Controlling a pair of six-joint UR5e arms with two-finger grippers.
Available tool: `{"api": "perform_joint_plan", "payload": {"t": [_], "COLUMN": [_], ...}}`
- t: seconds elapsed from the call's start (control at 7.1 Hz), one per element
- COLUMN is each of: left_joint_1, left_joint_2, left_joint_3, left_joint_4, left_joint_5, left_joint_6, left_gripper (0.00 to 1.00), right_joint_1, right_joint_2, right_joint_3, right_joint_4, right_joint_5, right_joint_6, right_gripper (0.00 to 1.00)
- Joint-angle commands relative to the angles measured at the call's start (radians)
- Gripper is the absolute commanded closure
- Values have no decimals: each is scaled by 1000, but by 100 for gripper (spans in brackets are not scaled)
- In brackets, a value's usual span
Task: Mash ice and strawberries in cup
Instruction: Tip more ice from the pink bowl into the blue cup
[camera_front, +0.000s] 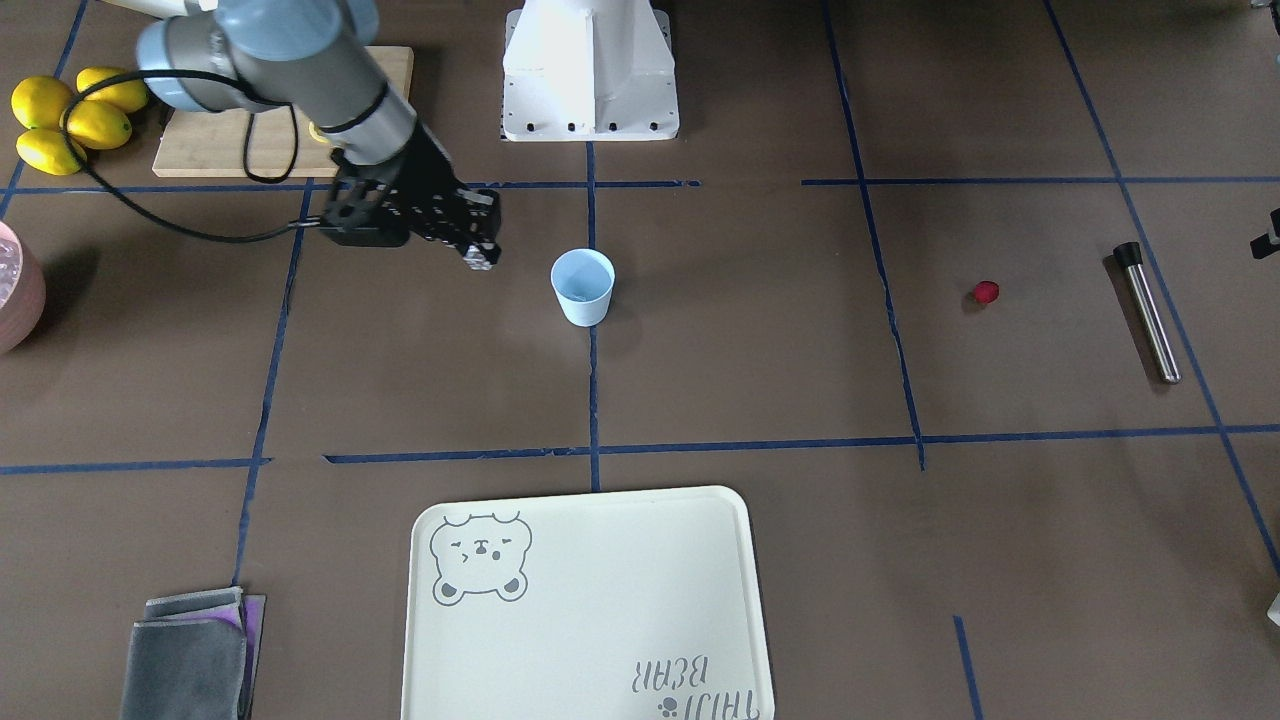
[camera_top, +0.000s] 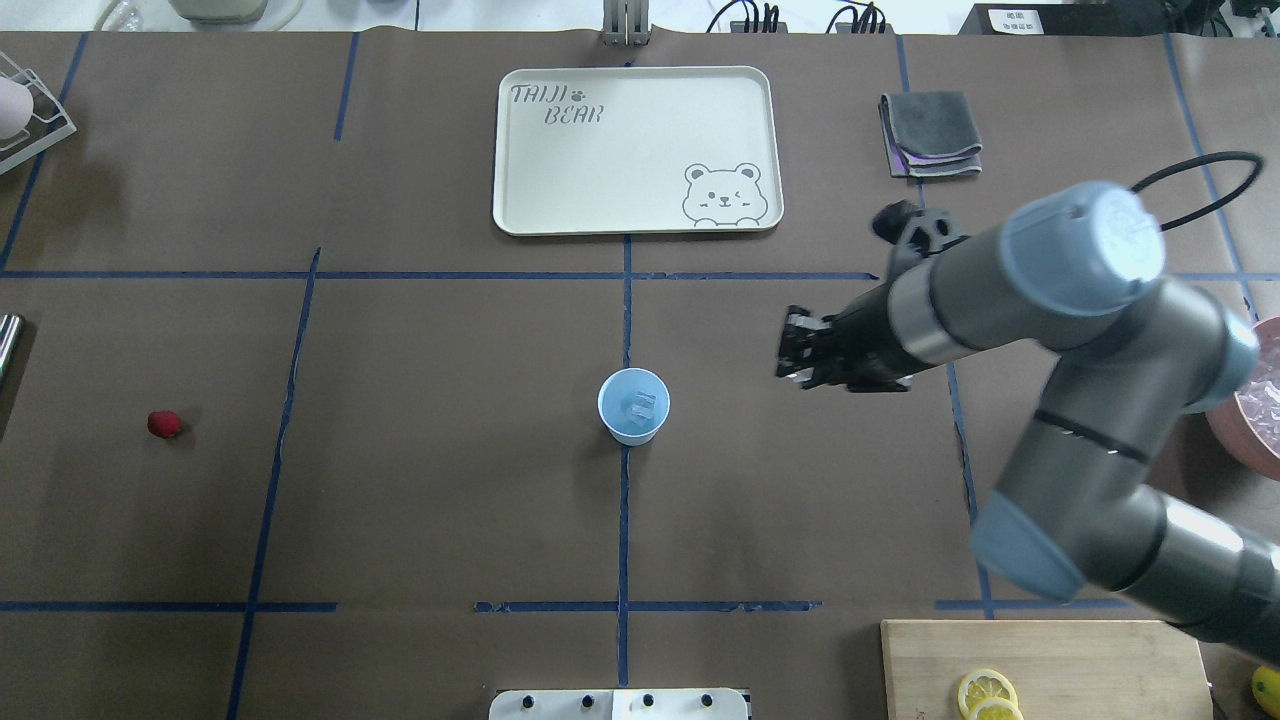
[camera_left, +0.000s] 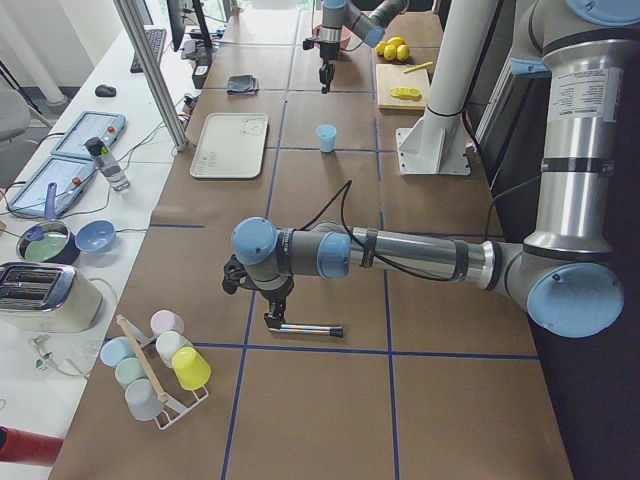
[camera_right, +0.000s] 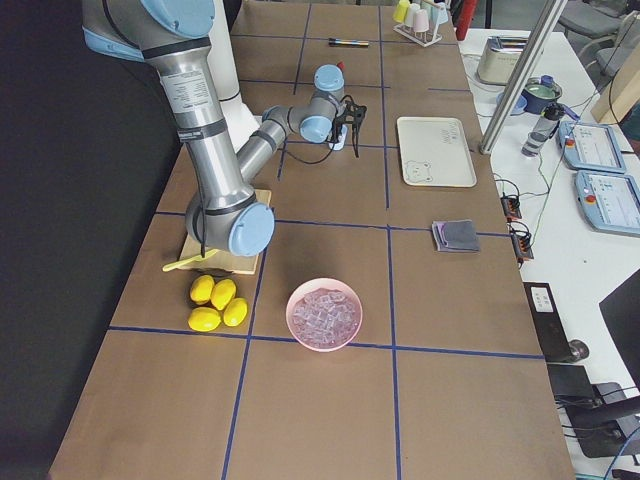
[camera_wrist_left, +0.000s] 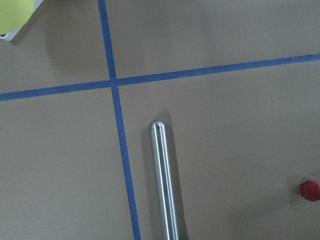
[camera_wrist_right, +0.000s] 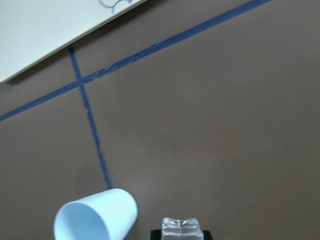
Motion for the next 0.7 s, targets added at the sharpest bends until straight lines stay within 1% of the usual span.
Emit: {"api": "perform_joint_plan", "payload": {"t": [0.0,0.14,0.28,0.42,0.56], "left_joint_1": [0,0,0,0,0], "left_joint_2": [1,1,1,1,1], "left_joint_3": [0,0,0,-2,-2], "left_joint_4": [0,0,0,0,0], "left_joint_5": [0,0,0,-2,0], "left_joint_6": [0,0,0,0,0], "left_gripper": [0,0,0,0,0], "right_joint_1": [-42,-42,-48,-54,-66], "right_joint_2": [141,142,136,136,138], "right_joint_3": [-123,-123,-128,-131,-140], "right_joint_4": [-3,-3,-3,-5,-6], "right_joint_5": [-48,-48,-48,-54,-78], "right_joint_6": [54,54,51,52,54], "right_gripper": [100,99,95,59,1]}}
